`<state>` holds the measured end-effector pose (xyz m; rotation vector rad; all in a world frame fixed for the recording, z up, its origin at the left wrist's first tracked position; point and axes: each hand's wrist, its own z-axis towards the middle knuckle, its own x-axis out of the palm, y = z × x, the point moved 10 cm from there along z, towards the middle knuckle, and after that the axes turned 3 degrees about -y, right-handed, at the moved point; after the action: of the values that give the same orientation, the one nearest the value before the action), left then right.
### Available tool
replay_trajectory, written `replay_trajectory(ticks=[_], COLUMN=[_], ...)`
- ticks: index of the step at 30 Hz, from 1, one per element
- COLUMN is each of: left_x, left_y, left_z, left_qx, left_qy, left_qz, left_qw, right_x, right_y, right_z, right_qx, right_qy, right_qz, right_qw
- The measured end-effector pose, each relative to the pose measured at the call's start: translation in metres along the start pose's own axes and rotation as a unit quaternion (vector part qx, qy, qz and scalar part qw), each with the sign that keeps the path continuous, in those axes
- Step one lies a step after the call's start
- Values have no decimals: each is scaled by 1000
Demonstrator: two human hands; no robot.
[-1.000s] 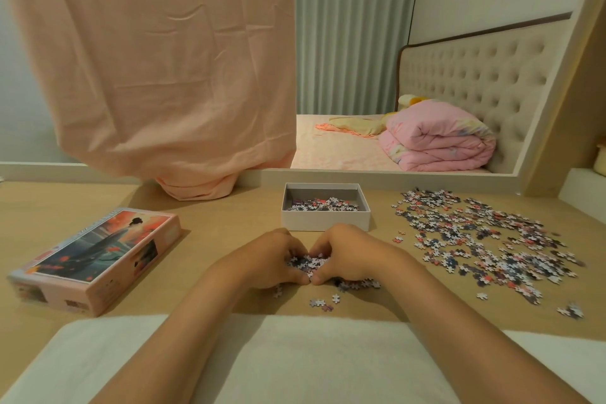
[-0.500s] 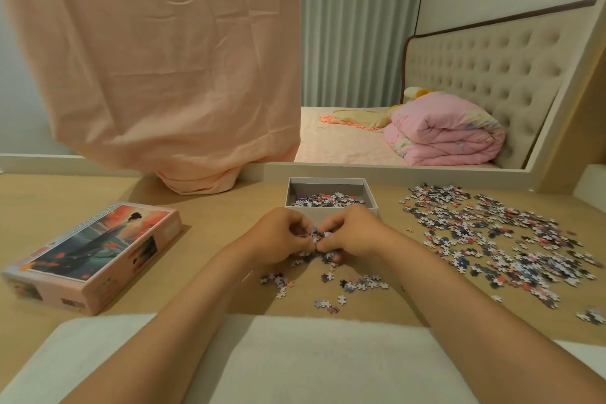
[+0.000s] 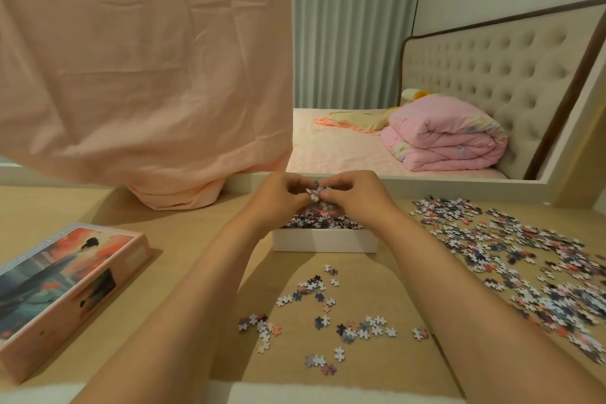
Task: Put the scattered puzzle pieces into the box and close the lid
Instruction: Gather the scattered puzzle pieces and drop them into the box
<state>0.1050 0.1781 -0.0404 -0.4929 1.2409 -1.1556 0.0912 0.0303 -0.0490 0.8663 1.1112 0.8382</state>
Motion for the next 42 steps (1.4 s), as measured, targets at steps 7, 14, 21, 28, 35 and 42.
replay_trajectory(ticks=[7, 14, 21, 28, 35, 42], left_x=[11, 4, 22, 20, 48, 38], left_y=[16, 17, 20, 18, 34, 36], left_z=[8, 3, -14, -12, -21, -16], left_qx=[1, 29, 24, 48, 31, 11], left_qy=[58, 67, 153, 141, 232, 190], left_qz=[147, 175, 287, 316, 387, 336], left_qw=[987, 982, 945, 937, 892, 923], right_x=[7, -3, 20, 32, 42, 28], right_y=[-6, -11, 7, -24, -22, -14], right_z=[8, 8, -12, -22, -26, -17], right_qx=[-43, -44, -100, -26, -54, -77], right_qy=[55, 32, 121, 214, 247, 192], right_qz=[-147, -177, -239, -455, -416, -360], right_qw=[987, 983, 958, 864, 874, 909])
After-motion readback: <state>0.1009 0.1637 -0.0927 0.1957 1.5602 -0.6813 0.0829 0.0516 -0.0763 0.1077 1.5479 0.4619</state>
